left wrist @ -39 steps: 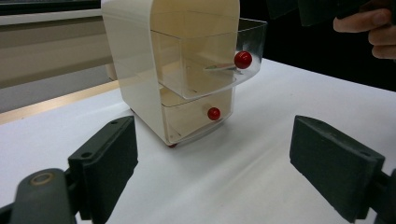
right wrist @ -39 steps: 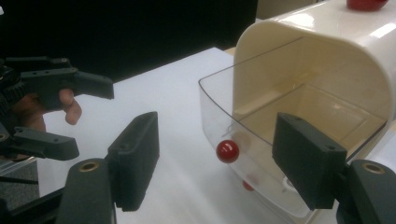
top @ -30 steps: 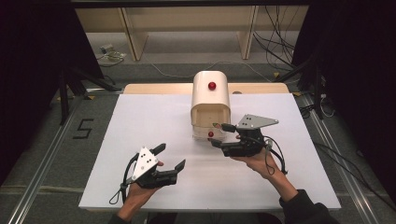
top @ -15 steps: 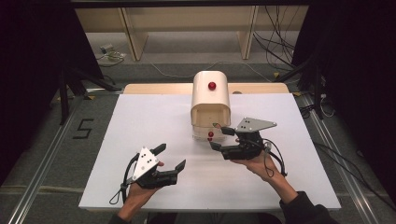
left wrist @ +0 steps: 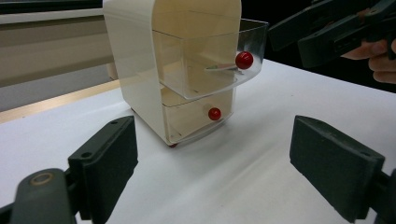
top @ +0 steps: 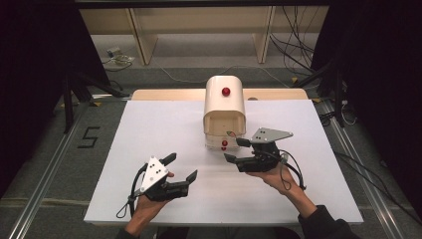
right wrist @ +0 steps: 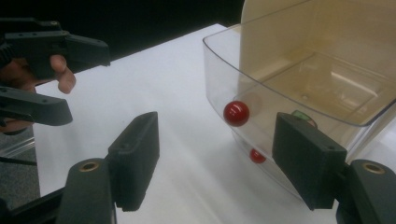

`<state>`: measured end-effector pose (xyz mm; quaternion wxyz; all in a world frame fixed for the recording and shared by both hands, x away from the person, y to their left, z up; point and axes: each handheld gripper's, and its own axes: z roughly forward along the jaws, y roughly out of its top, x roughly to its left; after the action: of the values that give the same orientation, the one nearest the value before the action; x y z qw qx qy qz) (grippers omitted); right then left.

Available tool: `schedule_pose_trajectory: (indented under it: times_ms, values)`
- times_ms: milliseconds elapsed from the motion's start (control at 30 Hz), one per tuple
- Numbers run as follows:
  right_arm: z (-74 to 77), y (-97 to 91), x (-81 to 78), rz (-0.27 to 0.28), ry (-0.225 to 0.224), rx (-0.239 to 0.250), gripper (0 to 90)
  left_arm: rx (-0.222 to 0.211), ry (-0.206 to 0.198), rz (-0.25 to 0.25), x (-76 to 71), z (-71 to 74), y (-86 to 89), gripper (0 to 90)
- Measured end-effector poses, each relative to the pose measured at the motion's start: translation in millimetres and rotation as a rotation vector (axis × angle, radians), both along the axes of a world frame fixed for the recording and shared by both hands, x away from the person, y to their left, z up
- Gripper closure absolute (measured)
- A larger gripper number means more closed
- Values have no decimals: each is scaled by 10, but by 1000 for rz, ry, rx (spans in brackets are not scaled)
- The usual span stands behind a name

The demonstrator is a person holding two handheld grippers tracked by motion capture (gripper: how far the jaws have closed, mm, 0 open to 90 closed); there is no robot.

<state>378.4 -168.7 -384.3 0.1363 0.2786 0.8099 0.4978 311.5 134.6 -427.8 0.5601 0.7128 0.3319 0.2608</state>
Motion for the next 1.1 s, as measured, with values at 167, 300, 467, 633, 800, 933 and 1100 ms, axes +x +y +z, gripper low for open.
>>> schedule_pose_trajectory:
  times_ms: [167,300,467,633,800,933,1100]
  values:
    - [-47,6,11,-4,10,-13,357,-2,0,-1,-2,1,-2,147]
    - [-71,-6,23,-14,13,-19,428,-3,-2,1,-1,1,2,147]
    - [-73,-22,30,-24,-2,-19,550,-7,-2,2,1,0,1,147]
    - [-89,-44,36,-48,-8,-24,686,-2,-3,-1,-4,0,-2,147]
    - [-114,-60,50,-68,-19,-34,799,-1,-6,0,-4,2,4,147]
    - [-127,-68,55,-74,-23,-34,860,-2,-4,0,-2,-1,-4,147]
    - [-137,-90,71,-88,-25,-38,900,0,-4,-1,-3,-2,-9,147]
